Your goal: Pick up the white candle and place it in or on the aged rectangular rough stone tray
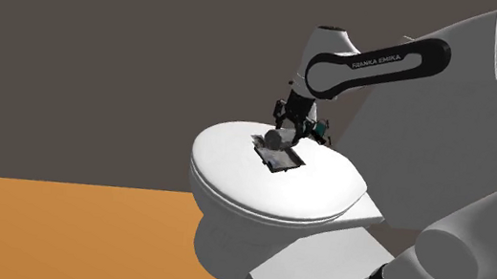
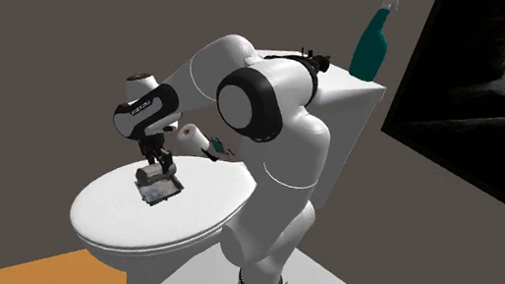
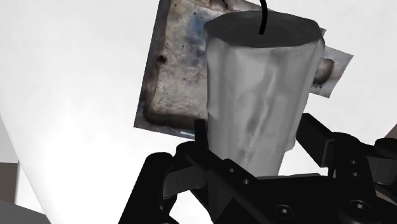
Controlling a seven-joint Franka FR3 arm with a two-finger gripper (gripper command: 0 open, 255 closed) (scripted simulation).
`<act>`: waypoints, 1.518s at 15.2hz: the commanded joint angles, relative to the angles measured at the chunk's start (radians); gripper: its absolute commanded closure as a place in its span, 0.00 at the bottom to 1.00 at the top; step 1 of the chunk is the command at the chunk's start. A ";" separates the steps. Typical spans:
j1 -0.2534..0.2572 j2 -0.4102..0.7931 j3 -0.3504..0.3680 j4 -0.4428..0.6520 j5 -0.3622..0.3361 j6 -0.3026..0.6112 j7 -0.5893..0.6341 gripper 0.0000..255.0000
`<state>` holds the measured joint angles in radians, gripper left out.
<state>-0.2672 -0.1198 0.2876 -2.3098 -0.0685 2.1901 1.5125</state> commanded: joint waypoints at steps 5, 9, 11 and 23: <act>0.000 0.005 0.000 -0.001 -0.002 0.008 0.002 1.00; 0.000 0.005 0.000 -0.001 -0.002 0.008 0.002 0.00; 0.000 0.005 0.000 -0.002 -0.002 0.008 0.002 0.00; 0.005 -0.051 -0.001 0.074 0.021 -0.121 -0.015 0.00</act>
<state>-0.2618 -0.1706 0.2867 -2.2358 -0.0476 2.0692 1.4978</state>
